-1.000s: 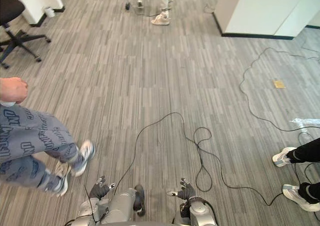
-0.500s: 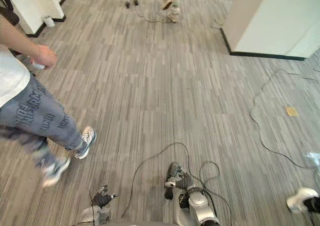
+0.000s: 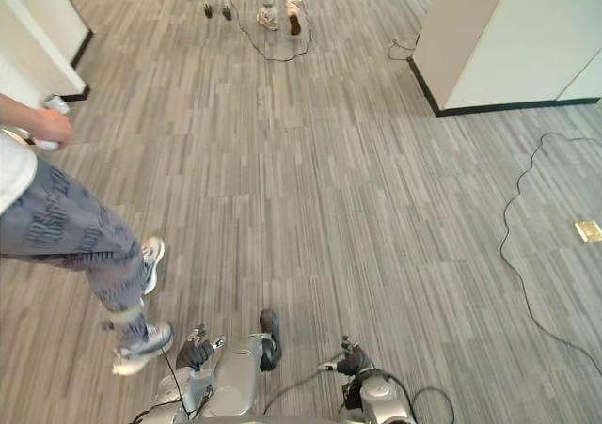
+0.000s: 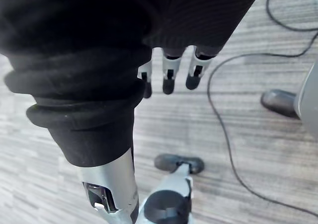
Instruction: Organize washtable
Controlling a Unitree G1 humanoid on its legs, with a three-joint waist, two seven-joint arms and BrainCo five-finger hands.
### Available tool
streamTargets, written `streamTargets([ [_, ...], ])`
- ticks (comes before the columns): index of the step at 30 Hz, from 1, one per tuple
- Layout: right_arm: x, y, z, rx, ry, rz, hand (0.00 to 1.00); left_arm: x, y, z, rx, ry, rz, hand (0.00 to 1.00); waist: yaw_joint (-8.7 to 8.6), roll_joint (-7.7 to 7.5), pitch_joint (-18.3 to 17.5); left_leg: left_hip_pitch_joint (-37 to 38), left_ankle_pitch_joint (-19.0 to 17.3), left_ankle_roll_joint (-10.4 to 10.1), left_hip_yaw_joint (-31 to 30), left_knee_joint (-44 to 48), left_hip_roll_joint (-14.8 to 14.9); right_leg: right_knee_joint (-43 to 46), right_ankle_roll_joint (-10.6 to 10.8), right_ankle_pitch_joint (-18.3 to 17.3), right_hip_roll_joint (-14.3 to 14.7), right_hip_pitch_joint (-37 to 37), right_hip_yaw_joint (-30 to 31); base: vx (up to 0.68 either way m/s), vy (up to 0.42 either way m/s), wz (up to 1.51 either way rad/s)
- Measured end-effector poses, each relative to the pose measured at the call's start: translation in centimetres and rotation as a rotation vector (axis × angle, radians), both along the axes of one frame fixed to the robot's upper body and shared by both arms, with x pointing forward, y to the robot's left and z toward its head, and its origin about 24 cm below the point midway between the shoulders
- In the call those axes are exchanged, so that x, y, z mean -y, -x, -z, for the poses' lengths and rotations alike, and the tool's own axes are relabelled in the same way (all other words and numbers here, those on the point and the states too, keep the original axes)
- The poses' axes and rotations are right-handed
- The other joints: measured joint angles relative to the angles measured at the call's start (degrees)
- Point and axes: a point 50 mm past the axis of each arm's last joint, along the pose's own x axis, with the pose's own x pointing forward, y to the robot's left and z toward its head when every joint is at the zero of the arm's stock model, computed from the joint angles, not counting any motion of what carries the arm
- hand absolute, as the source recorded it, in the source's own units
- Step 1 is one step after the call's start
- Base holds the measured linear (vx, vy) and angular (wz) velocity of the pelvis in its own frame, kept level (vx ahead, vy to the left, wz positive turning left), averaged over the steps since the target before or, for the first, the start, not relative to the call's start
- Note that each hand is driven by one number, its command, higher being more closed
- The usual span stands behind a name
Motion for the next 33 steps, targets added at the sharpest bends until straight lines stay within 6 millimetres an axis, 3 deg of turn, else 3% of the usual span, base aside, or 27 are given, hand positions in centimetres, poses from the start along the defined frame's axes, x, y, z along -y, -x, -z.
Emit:
streamTargets([
  [2,-0.2,0.4,0.1,-0.005,-0.002,-0.003,0.0,-0.4,0.2,0.1,-0.013,0.005,-0.028,0.0,-0.13,-1.56,0.0,2.2,-6.0,2.9,-0.6,6.1,-2.0,16.1,2.6,-1.0,-3.5,-3.1,1.0,0.69,0.32,0.34],
  [3,-0.3,0.4,0.0,0.003,0.001,-0.009,0.0,-0.7,0.4,0.2,-0.022,0.003,-0.03,0.0,-0.25,-2.04,0.0,3.7,-7.7,3.4,-0.5,6.6,-2.7,23.4,3.6,-0.5,-4.6,-5.1,2.3,0.64,0.297,0.38],
  [4,-0.3,0.1,-0.2,0.02,0.004,-0.019,0.0,-1.1,0.6,0.4,-0.038,-0.006,-0.03,0.0,-0.35,-2.92,0.2,7.7,-11.2,3.9,-0.3,7.2,-4.3,40.6,6.7,2.3,-6.3,-10.3,5.7,0.62,0.267,0.33],
  [5,-0.5,0.1,-0.3,0.024,0.002,-0.03,0.0,-1.3,0.9,0.6,-0.061,-0.009,-0.033,0.0,-0.62,-3.2,0.7,12.7,-13.7,4.4,-0.7,6.7,-5.9,55.1,6.5,2.1,-7.6,-14.6,6.6,0.74,0.285,0.27],
  [7,-0.6,-0.2,-0.5,0.043,0.006,-0.046,0.0,-1.3,1.8,1.1,-0.099,-0.007,-0.037,0.0,-1.53,-2.59,0.6,20.8,-15.6,4.9,-0.9,2.1,-7.5,62.7,1.9,-0.7,-9.1,-20.8,3.4,0.54,0.18,0.06],
  [9,-0.6,-0.6,-0.8,0.07,0.008,-0.057,0.0,-1.0,2.1,1.3,-0.12,-0.002,-0.023,0.0,-1.75,-1.64,0.4,26.8,-16.3,4.6,-1.4,-3.3,-7.8,58.4,-0.8,-3.3,-8.1,-27.9,-1.2,0.6,0.167,-0.04],
  [11,-0.4,-1.4,-1.4,0.114,0.01,-0.063,0.0,-0.5,2.3,1.6,-0.145,0.003,0.008,0.0,-3.46,-1.27,0.5,31.0,-16.6,4.5,-3.2,-7.1,-7.6,46.0,-1.1,-4.5,-6.6,-32.8,-7.4,0.61,0.114,0.46],
  [12,-0.2,-1.7,-1.5,0.124,0.015,-0.064,0.0,-0.4,2.5,1.7,-0.156,-0.002,0.026,0.0,-4.34,-1.05,0.5,34.0,-16.7,4.2,-4.7,-9.5,-7.4,33.3,-0.9,-2.6,-4.9,-34.2,-10.3,0.63,0.039,0.87],
  [13,0.0,-2.0,-1.6,0.132,0.02,-0.061,0.0,-0.1,2.5,1.8,-0.159,-0.005,0.04,0.0,-5.01,-0.71,0.7,37.0,-17.4,2.9,-6.4,-11.7,-7.1,19.5,-0.3,2.3,-2.8,-34.7,-12.4,0.65,0.024,0.85],
  [14,0.1,-2.0,-1.7,0.133,0.021,-0.06,0.0,-0.1,2.4,1.8,-0.158,-0.006,0.046,0.0,-5.01,-0.7,0.7,38.4,-17.8,2.0,-6.9,-12.7,-7.1,14.1,-0.2,4.7,-1.8,-35.2,-13.0,0.67,-0.012,0.78],
  [15,0.1,-2.1,-1.7,0.132,0.02,-0.058,0.0,-0.1,2.6,1.8,-0.163,-0.014,0.061,0.0,-4.8,-1.05,0.5,40.5,-19.2,-0.3,-8.5,-13.2,-7.3,9.1,-0.1,7.2,-1.0,-36.7,-13.4,0.72,-0.046,0.69],
  [16,0.0,-1.9,-1.6,0.127,0.018,-0.057,0.0,-0.2,2.9,1.9,-0.172,-0.022,0.067,0.0,-4.79,-1.64,-0.1,42.1,-20.2,-2.1,-10.5,-11.6,-7.6,8.8,-1.3,7.5,0.1,-37.8,-13.1,0.73,-0.073,0.81],
  [17,0.3,-1.8,-1.5,0.122,0.023,-0.05,0.0,-0.1,3.1,1.9,-0.181,-0.026,0.084,0.0,-5.35,-1.19,-0.8,41.8,-20.9,-3.2,-12.7,-7.5,-7.2,9.6,-7.3,12.0,1.7,-37.9,-10.1,0.78,-0.099,0.81],
  [18,0.7,-1.9,-1.6,0.122,0.031,-0.042,0.0,0.6,3.3,2.1,-0.192,-0.017,0.108,0.0,-6.03,0.95,-1.9,39.5,-20.7,-3.5,-13.6,-1.3,-5.1,11.3,-8.9,15.0,2.3,-37.7,-10.4,0.79,-0.115,0.79],
  [19,1.6,-2.0,-1.6,0.126,0.047,-0.022,0.0,1.6,3.5,2.4,-0.203,0.004,0.122,0.0,-6.49,3.49,-3.0,35.4,-18.0,-7.7,-13.4,10.3,-2.2,12.6,-9.2,16.7,3.4,-35.5,-12.5,0.77,-0.1,0.56],
  [20,2.0,-2.1,-1.7,0.129,0.056,-0.02,0.0,1.8,3.4,2.4,-0.201,0.011,0.122,0.0,-6.36,5.32,-2.6,33.4,-14.4,-9.4,-12.4,16.5,-0.3,12.9,-9.2,16.9,4.2,-34.0,-12.9,0.77,-0.069,0.2],
  [21,2.4,-2.1,-1.8,0.129,0.065,-0.017,0.0,2.9,3.3,2.5,-0.201,0.042,0.117,0.0,-6.02,8.75,-2.4,29.2,-0.9,-10.4,-9.8,27.8,4.1,11.5,-8.7,14.1,7.2,-29.8,-12.9,0.61,-0.021,-0.14],
  [22,2.5,-2.1,-1.7,0.123,0.065,-0.013,0.0,3.1,3.2,2.5,-0.202,0.048,0.119,0.0,-5.64,8.81,-2.1,26.7,1.8,-10.4,-8.1,33.2,6.7,10.5,-8.8,13.0,8.1,-27.8,-12.5,0.89,-0.016,-0.27],
  [23,2.3,-1.7,-1.3,0.09,0.051,0.014,0.0,3.1,2.6,2.3,-0.187,0.042,0.133,0.0,-5.51,8.83,-1.8,20.7,-3.0,-6.0,-2.9,44.2,11.0,8.4,-8.3,10.4,8.8,-22.2,-11.3,0.71,-0.008,-0.21],
  [25,1.6,-1.2,-0.9,0.059,0.027,0.025,0.0,1.9,1.9,1.8,-0.156,0.0,0.14,0.0,-4.59,5.81,-0.5,15.0,-7.9,-5.0,0.8,45.2,11.4,4.5,-7.1,8.2,7.8,-14.6,-9.3,0.74,-0.014,-0.24],
  [26,1.1,-1.0,-0.8,0.052,0.014,0.027,0.0,1.4,1.5,1.4,-0.128,-0.014,0.135,0.0,-4.37,4.29,-0.4,10.3,-10.3,-4.7,2.8,40.1,10.8,2.1,-6.1,6.9,6.8,-10.7,-8.7,0.65,0.012,-0.23],
  [27,1.0,-0.9,-0.7,0.049,0.009,0.029,0.0,1.1,1.3,1.3,-0.118,-0.019,0.133,0.0,-4.36,3.87,-0.4,8.1,-11.1,-4.5,3.5,36.0,10.1,1.3,-5.4,6.4,6.2,-9.4,-8.5,0.65,0.059,-0.26],
  [29,0.9,-0.8,-0.6,0.035,0.005,0.037,0.0,0.9,0.7,0.9,-0.089,-0.025,0.125,0.0,-3.91,3.24,0.0,3.1,-11.3,-4.4,3.5,18.9,6.8,0.5,-3.0,4.9,4.7,-6.0,-7.5,0.6,0.123,-0.38],
  [30,1.1,-0.6,-0.5,0.028,0.002,0.057,0.0,0.9,0.4,0.7,-0.071,-0.027,0.12,0.0,-3.0,2.91,0.2,2.2,-8.5,-5.9,2.0,4.4,4.1,0.2,-1.1,3.2,3.4,-4.1,-6.8,0.66,0.231,-0.6],
  [31,1.2,0.0,-0.2,0.011,0.006,0.071,0.0,1.0,0.3,0.6,-0.064,-0.021,0.118,0.0,-2.12,3.06,0.2,2.3,-0.3,-6.9,-0.3,-7.4,2.4,-1.5,0.6,1.5,2.9,-1.1,-5.3,0.65,0.258,-0.69],
  [32,1.4,0.2,-0.1,0.002,0.01,0.072,0.0,1.1,0.3,0.6,-0.061,-0.018,0.112,0.0,-1.24,3.01,-0.1,3.0,4.3,-6.9,-0.6,-6.9,2.2,-2.0,1.3,0.7,2.8,0.2,-4.0,0.67,0.288,-0.57],
  [33,1.0,0.4,0.1,-0.011,0.009,0.065,0.0,0.8,0.2,0.5,-0.051,-0.025,0.1,0.0,-1.42,1.38,-0.5,2.8,3.6,-2.0,-0.8,-3.6,0.3,-1.5,1.0,0.5,0.8,1.4,-3.2,0.8,0.363,-0.27],
])
